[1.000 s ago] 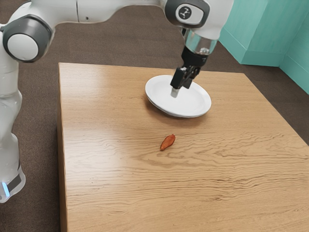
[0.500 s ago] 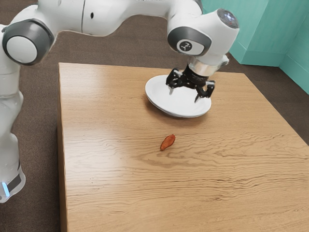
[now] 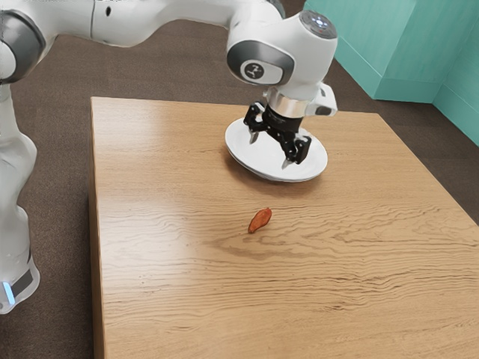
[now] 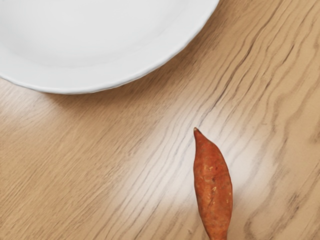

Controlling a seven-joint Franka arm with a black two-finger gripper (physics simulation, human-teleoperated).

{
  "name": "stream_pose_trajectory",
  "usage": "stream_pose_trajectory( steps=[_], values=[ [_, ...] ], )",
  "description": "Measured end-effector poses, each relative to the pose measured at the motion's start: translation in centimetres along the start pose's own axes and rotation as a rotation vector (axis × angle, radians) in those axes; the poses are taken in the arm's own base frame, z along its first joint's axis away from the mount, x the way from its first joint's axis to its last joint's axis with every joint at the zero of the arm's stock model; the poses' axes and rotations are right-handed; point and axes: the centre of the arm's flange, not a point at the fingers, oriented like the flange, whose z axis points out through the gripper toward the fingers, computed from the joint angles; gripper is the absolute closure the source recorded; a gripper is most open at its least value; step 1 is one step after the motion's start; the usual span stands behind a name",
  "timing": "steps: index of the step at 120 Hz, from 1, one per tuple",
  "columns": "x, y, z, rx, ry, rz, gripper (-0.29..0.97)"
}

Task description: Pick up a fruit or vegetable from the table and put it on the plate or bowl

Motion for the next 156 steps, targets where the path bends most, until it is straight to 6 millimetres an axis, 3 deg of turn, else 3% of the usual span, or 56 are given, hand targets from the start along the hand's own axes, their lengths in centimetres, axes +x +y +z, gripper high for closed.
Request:
stream_pose_trajectory(
  steps=[10, 29, 43, 78, 112, 142, 156],
  values=[
    [-0.1, -0.3, 1.0, -0.002, -0.017, 0.048, 0.00],
    [-4.3, -2.8, 3.1, -0.029, -0.029, 0.154, 0.00],
    [-6.3, -4.4, 4.0, -0.059, -0.010, 0.194, 0.00],
    [-5.1, -0.8, 7.9, -0.138, 0.011, 0.279, 0.00],
    [-4.2, 0.7, 7.9, -0.259, 0.036, 0.092, 0.00],
    [-6.8, -1.0, 9.2, -0.261, 0.006, -0.046, 0.00],
    [-8.1, -0.6, 9.3, -0.260, -0.001, -0.077, 0.00]
  ],
)
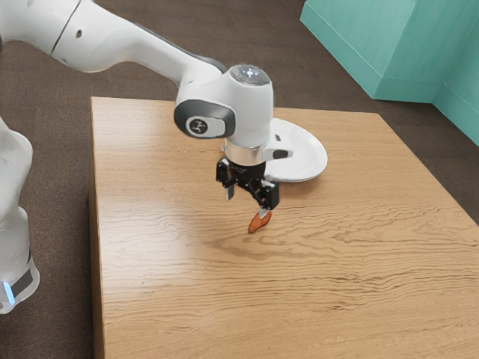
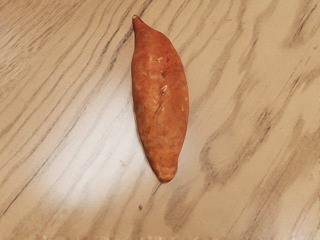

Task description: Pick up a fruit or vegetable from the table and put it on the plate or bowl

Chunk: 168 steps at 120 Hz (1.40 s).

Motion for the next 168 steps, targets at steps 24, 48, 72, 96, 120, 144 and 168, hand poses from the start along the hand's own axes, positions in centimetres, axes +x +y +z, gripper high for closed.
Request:
stream_pose_trajectory(
  steps=[24, 48, 72, 96, 120, 144, 168],
  values=[
    [2.6, -2.2, 0.4, 0.015, 0.011, -0.127, 0.00],
    [6.8, -3.1, 2.0, 0.037, 0.009, -0.211, 0.00],
    [8.0, -2.0, 3.6, 0.049, -0.004, -0.209, 0.00],
    [9.0, -0.5, 5.4, 0.058, -0.019, -0.200, 0.00],
    [9.0, -0.3, 6.2, 0.061, -0.031, -0.199, 0.00],
    [8.7, -0.2, 7.0, 0.065, -0.047, -0.204, 0.00],
    [8.0, 0.8, 8.8, 0.076, -0.069, -0.190, 0.00]
  ],
)
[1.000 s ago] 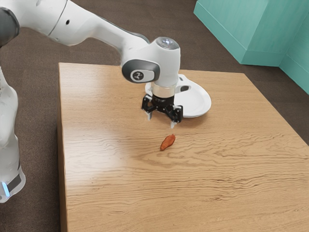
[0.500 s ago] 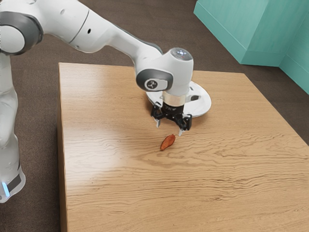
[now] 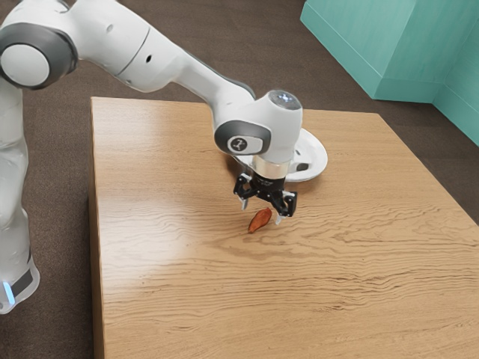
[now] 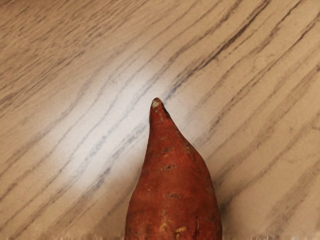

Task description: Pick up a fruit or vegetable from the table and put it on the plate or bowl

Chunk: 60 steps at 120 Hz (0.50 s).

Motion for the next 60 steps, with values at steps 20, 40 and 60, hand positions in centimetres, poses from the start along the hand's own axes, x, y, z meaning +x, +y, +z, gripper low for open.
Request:
stream_pose_trajectory(
  steps=[20, 40, 60],
  values=[
    [-1.2, 1.2, 0.1, -0.007, 0.000, 0.029, 0.00],
    [-0.3, 0.7, 0.2, -0.008, 0.002, 0.011, 0.00],
    [0.5, 0.3, 1.4, 0.007, -0.008, -0.004, 0.01]
  ],
)
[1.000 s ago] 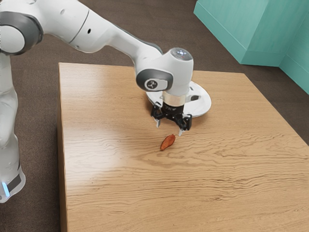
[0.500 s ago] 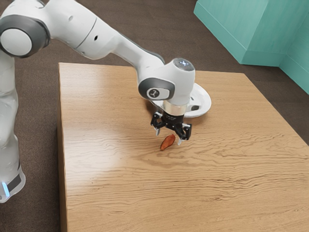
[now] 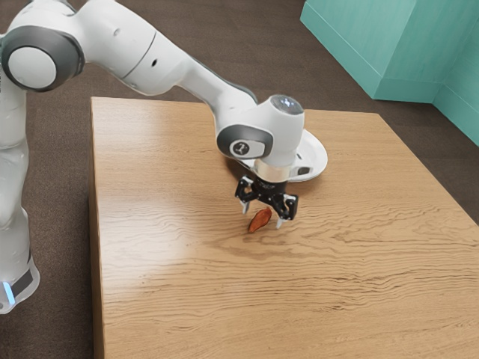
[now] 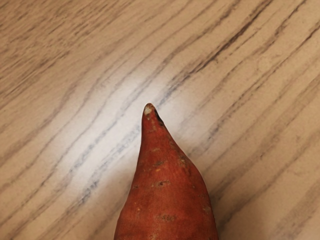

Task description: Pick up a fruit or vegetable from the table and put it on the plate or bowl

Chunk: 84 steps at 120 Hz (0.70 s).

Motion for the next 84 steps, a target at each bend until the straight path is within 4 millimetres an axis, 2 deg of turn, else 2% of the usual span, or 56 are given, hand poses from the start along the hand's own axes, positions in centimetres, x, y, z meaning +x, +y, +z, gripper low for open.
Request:
stream_pose_trajectory(
  steps=[13, 30, 43, 52, 84],
  values=[
    [-0.09, 0.31, 0.29, -0.001, -0.001, 0.005, 0.03],
    [-0.03, 0.45, 0.44, -0.002, 0.000, 0.005, 0.12],
    [0.39, 0.23, 0.83, 0.002, -0.003, -0.004, -0.06],
    [0.51, 0.19, 0.87, 0.000, -0.004, -0.007, -0.09],
    [0.14, 0.44, -0.01, -0.011, 0.006, 0.001, 0.32]
  ],
)
